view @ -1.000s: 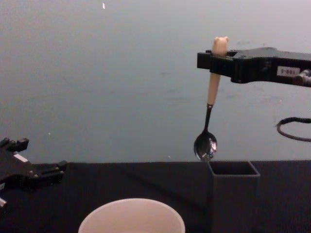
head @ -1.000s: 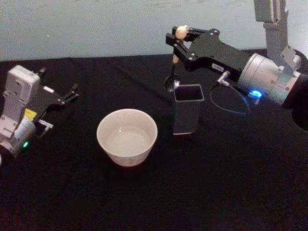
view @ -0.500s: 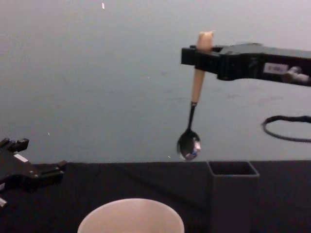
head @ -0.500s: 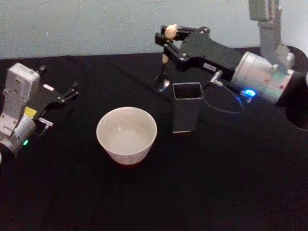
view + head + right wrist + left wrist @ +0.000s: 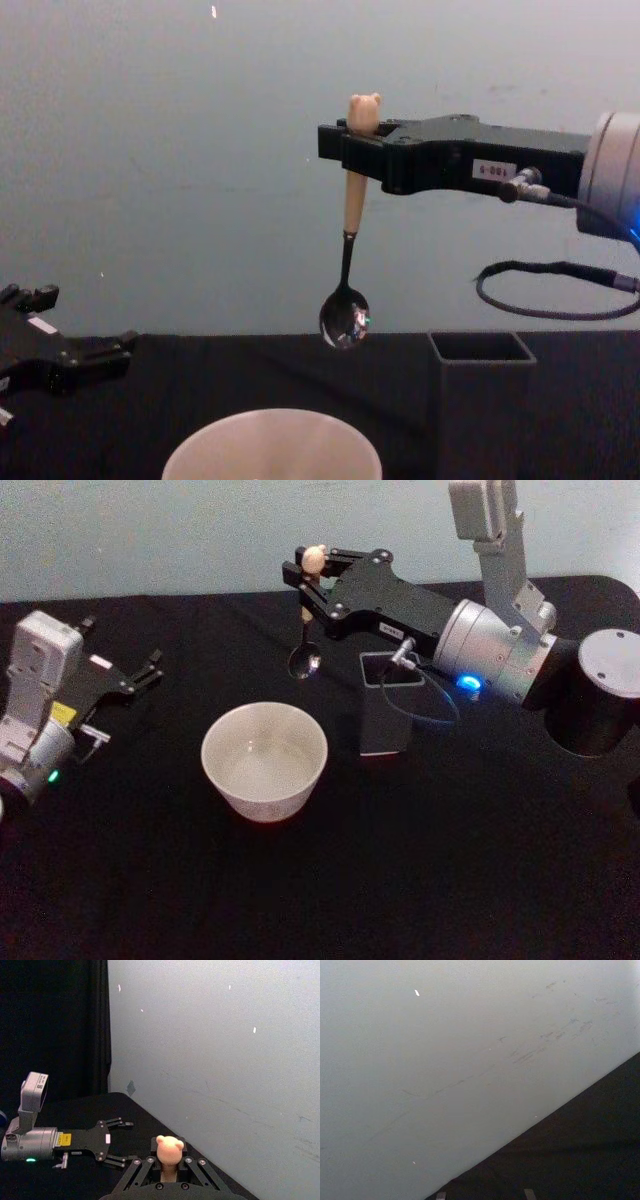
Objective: Pick up the stirring spoon with one hand, stir inside the cup, then place it back in its original position.
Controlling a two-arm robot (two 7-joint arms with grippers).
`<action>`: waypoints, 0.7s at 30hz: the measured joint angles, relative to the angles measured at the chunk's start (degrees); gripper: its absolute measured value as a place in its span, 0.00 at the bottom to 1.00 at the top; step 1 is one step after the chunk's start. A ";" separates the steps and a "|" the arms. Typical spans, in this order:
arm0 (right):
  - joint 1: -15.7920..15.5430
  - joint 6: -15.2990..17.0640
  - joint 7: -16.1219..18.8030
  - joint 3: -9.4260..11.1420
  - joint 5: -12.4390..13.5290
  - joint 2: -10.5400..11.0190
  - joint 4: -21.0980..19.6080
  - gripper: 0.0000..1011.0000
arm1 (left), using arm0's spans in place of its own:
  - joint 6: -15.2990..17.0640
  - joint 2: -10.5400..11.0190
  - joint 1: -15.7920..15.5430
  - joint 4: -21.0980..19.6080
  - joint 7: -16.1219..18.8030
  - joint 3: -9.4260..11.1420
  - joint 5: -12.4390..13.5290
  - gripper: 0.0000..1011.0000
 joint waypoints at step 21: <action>-0.09 0.13 0.13 0.25 0.25 0.19 -0.20 0.17 | 0.00 0.00 0.00 0.00 0.00 0.00 0.00 0.99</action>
